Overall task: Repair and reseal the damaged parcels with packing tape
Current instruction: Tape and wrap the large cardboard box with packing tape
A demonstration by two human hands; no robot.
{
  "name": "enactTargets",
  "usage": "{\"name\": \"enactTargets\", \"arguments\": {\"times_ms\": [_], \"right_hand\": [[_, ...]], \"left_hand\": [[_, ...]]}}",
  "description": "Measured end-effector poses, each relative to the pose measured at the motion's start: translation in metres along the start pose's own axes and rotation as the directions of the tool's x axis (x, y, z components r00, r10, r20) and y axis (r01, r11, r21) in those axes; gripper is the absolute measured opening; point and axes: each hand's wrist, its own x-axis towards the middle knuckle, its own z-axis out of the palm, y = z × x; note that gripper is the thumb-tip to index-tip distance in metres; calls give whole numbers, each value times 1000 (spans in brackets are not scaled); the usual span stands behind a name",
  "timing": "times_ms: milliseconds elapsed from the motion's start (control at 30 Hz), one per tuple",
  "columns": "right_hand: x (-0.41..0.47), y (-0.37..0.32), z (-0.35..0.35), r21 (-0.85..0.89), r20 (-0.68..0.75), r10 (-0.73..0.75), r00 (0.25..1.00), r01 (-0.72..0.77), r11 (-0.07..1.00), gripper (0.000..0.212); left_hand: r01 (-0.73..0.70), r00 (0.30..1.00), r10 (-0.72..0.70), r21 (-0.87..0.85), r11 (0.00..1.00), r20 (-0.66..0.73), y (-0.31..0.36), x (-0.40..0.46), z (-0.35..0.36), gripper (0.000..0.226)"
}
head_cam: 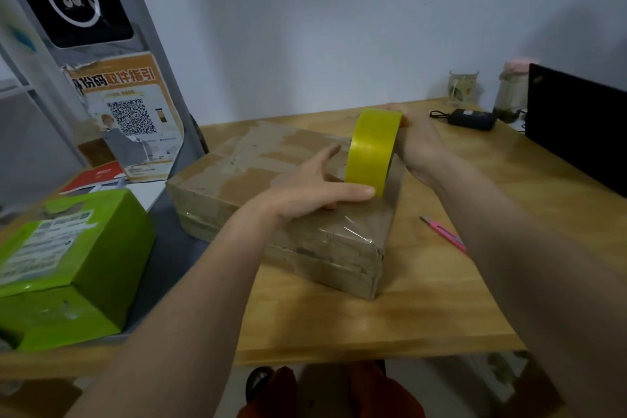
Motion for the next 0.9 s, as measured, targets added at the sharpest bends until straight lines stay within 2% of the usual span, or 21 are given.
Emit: {"name": "enactTargets", "arguments": {"times_ms": [100, 200, 367, 500, 567, 633, 700, 767, 833, 900], "right_hand": [[0, -8, -3, 44, -13, 3, 1000, -2, 999, 24], [-2, -16, -11, -47, -28, -43, 999, 42, 998, 23], [-9, -17, -15, -128, 21, -57, 998, 59, 990, 36], [-18, -10, -25, -148, 76, -13, 997, 25, 989, 54], [-28, 0, -34, -122, 37, 3, 999, 2, 992, 58], [-43, 19, -44, -222, -88, 74, 993, -92, 971, 52], [-60, 52, -53, -460, -200, 208, 958, -279, 843, 41], [-79, 84, -58, -688, -207, 357, 911, -395, 609, 38], [-95, 103, -58, -822, -208, 427, 880, -393, 411, 40], [-102, 111, -58, -865, -238, 372, 897, -370, 339, 32]], "left_hand": [[-42, 999, 42, -141, 989, 0, 2, 15, 13, 96], [-68, 998, 67, -259, 963, -12, 0, 24, 33, 69], [-92, 996, 89, -386, 918, -25, -4, 33, 39, 77], [-76, 997, 81, -371, 925, -2, -4, 33, 42, 64], [-86, 996, 87, -374, 923, -13, -3, 32, 43, 65], [-87, 996, 80, -388, 918, -33, -3, 31, 43, 87], [-87, 996, 79, -423, 902, -37, -2, 32, 43, 112], [-101, 995, 98, -475, 874, -31, -1, 32, 42, 119], [-110, 993, 115, -501, 859, -21, 1, 31, 43, 119], [-118, 992, 130, -488, 865, -10, 2, 30, 45, 117]]}}
